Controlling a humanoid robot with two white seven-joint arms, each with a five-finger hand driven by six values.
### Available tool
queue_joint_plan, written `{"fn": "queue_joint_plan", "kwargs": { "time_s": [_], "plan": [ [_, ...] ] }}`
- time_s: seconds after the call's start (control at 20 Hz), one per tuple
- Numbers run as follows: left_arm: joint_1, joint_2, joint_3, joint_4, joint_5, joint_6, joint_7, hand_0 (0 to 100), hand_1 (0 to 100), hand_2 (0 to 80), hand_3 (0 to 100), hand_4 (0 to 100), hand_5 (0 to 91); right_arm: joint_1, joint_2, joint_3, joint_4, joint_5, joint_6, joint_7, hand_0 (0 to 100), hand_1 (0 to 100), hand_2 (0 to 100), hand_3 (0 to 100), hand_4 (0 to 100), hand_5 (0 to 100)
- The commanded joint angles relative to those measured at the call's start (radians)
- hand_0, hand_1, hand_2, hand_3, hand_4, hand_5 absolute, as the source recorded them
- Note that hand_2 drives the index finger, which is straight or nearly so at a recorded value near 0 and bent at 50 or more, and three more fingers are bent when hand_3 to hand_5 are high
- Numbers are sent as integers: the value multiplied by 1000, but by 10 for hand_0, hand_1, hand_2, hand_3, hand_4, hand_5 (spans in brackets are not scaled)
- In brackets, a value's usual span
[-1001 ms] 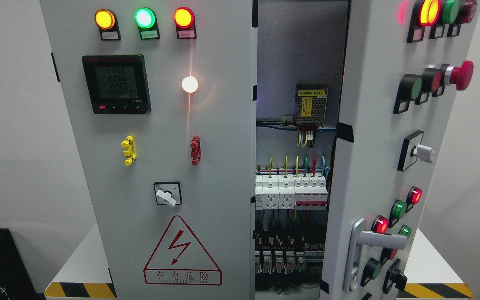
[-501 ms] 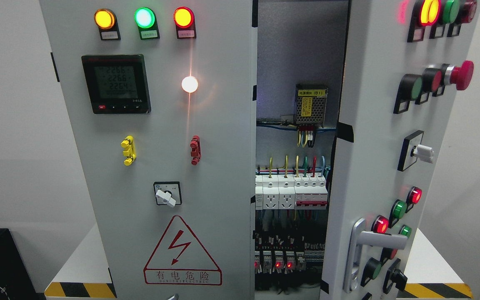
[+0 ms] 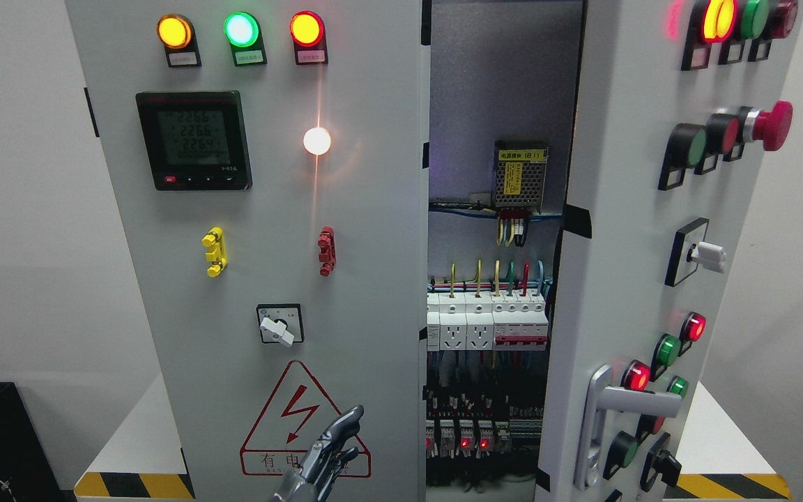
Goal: Open door with both hands
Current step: 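Raise the left hand into the gap behind the ajar door's edge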
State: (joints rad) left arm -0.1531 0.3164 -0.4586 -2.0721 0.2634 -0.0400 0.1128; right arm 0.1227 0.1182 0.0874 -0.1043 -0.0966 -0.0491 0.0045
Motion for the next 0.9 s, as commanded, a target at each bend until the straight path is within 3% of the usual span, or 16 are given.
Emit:
{"fn": "queue_joint_plan", "kwargs": {
  "time_s": [0.0,0.3,0.65,0.85],
  "plan": [
    [-132,-89,-97,-19,30,31,2,0,0,0,0,0,0,0,0,0,0,0,0,0,191,0,0,0,0,0],
    [-232,-97,-100,-5,118,32,5,0,0,0,0,0,0,0,0,0,0,0,0,0,191,0,0,0,0,0],
    [-328,-118,-100,7,138,28,7,0,0,0,0,0,0,0,0,0,0,0,0,0,192,0,0,0,0,0],
    [-391,-117,-100,10,236,34,8,0,0,0,0,0,0,0,0,0,0,0,0,0,192,0,0,0,0,0]
  ]
}}
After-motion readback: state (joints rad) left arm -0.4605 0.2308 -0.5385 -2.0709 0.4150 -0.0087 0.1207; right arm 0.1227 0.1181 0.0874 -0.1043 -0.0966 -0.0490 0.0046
